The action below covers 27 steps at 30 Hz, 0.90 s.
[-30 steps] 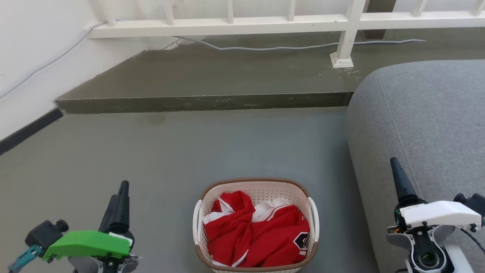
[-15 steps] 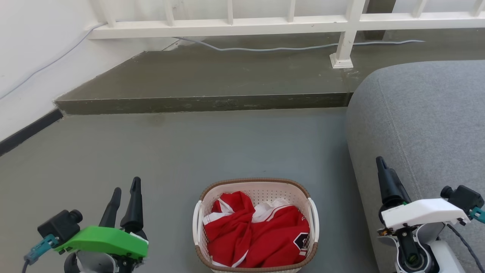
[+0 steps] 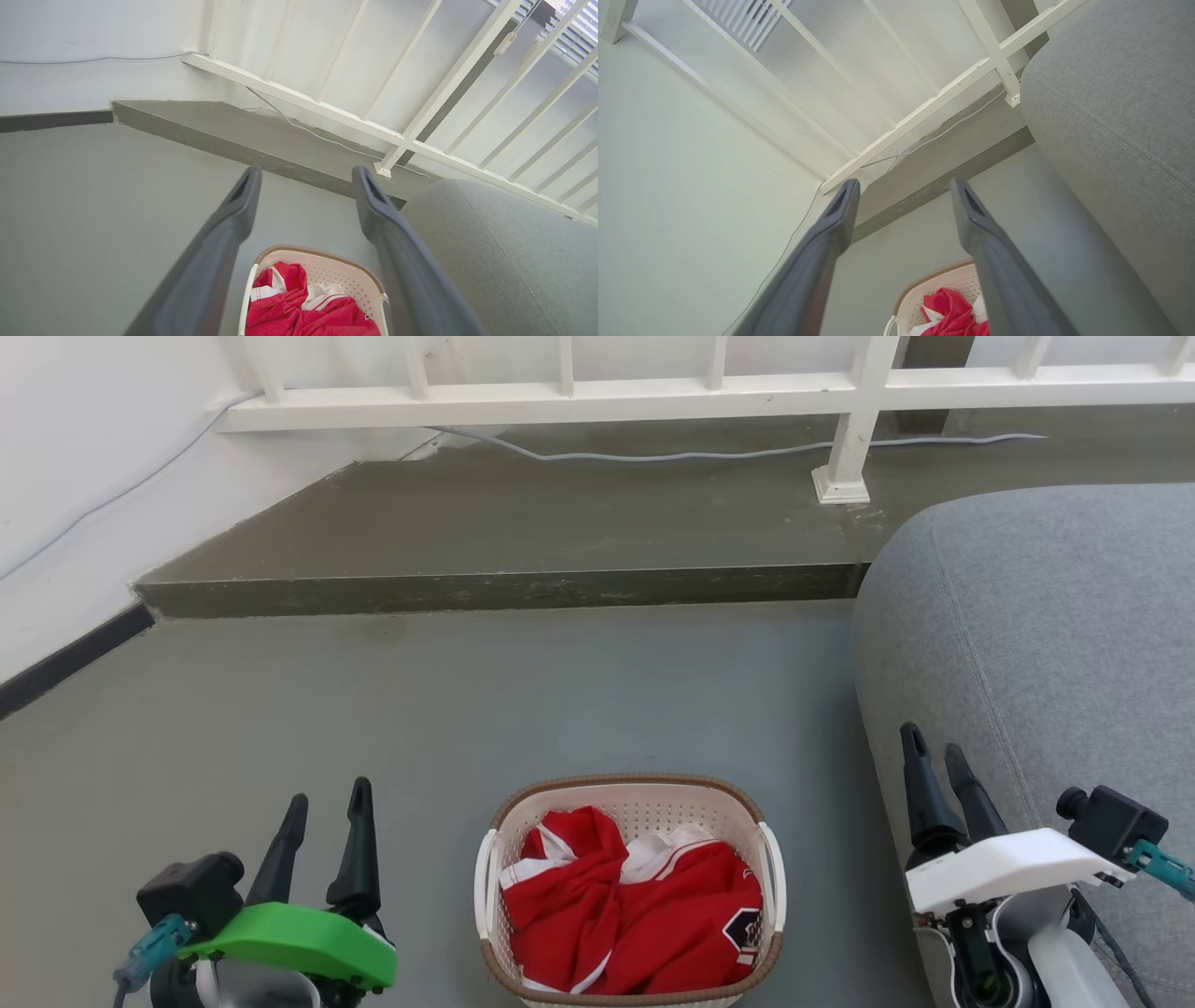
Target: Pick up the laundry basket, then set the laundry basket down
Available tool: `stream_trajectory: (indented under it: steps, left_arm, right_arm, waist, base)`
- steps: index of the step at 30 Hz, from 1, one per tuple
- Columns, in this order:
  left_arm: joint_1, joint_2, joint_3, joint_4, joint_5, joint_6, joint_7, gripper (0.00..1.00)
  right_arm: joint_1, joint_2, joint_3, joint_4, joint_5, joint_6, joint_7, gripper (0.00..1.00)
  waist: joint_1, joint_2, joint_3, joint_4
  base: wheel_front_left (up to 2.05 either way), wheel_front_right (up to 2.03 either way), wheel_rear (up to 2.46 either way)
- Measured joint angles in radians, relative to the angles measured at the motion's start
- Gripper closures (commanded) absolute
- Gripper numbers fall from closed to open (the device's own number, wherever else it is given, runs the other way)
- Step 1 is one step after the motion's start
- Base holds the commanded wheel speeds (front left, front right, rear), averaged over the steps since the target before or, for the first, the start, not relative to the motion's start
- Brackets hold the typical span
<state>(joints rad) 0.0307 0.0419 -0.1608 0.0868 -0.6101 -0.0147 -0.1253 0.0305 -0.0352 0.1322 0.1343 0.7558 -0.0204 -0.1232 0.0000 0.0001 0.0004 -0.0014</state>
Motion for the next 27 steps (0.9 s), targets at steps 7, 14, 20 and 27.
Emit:
stream_trajectory:
  steps: [7,14,20,27]
  left_arm:
    - [0.001,0.002,-0.012,-0.027,0.107,0.026,-0.021,0.0]
    - [0.012,0.003,-0.033,-0.051,0.219,0.042,-0.044,0.0]
    - [0.016,0.004,-0.042,-0.068,0.3,0.057,-0.062,0.0]
    - [0.028,0.005,-0.064,-0.087,0.404,0.072,-0.087,0.0]
  right_arm:
    - [0.002,-0.001,0.022,-0.019,-0.096,-0.02,-0.023,0.0]
    - [0.005,-0.001,0.04,-0.042,-0.184,-0.042,-0.044,0.0]
    - [0.019,-0.002,0.054,-0.062,-0.263,-0.053,-0.063,0.0]
    - [0.02,-0.004,0.076,-0.08,-0.351,-0.074,-0.085,0.0]
  waist:
    - [0.0,0.0,0.0,0.0]
    - [0.0,-0.0001,0.001,-0.001]
    - [0.0,0.0,0.001,-0.001]
    - [0.0,0.0,0.002,-0.002]
  base:
    - [0.0,0.0,0.0]
    - [0.0,0.0,0.0]
    - [0.0,0.0,0.0]
    - [0.0,0.0,0.0]
